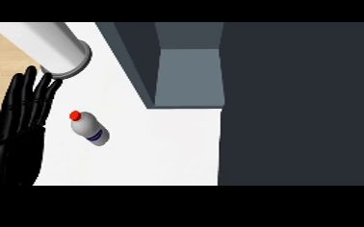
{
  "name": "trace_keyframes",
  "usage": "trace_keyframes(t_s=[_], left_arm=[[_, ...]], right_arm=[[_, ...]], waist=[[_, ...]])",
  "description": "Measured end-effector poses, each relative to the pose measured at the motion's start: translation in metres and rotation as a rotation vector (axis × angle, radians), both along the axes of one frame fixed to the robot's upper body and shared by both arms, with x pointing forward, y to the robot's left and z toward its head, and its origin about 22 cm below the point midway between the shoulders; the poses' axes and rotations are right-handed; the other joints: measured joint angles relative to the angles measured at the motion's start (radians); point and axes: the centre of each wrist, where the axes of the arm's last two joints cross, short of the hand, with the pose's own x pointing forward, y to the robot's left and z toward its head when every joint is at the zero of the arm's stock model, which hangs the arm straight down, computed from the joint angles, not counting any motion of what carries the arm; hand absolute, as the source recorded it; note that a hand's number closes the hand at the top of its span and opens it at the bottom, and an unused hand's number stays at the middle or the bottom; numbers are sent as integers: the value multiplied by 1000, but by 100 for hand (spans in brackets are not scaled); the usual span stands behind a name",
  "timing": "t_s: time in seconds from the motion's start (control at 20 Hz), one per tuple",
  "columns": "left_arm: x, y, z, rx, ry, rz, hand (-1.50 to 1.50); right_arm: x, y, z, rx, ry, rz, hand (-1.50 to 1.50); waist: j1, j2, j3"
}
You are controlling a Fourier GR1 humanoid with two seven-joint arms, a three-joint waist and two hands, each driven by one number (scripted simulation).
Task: Pick up the bottled water, place it into the cabinet and close the cabinet
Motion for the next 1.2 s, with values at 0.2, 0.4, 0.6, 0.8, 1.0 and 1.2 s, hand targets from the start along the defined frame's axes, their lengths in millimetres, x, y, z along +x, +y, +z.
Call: trace_keyframes(t_s=[0.2,0.4,0.6,0.8,1.0,1.2], left_arm=[[8,7,7,8,-13,75,-150],[24,23,8,-57,44,177,-150],[22,27,12,-141,125,218,-150],[14,28,30,-171,164,240,-150],[-3,29,32,-152,206,279,-150],[-9,36,27,-119,264,322,-150]], right_arm=[[-18,-4,5,20,-6,1,-150],[-33,5,0,50,53,117,-150],[-56,11,4,67,114,238,-150],[-82,12,11,72,138,291,-150],[-96,19,7,83,168,308,-150],[-106,21,5,95,181,316,-150]], waist=[[-4,19,-7],[-10,26,-9],[-9,27,-10],[-8,27,-10],[-7,27,-10],[-9,28,-11]])
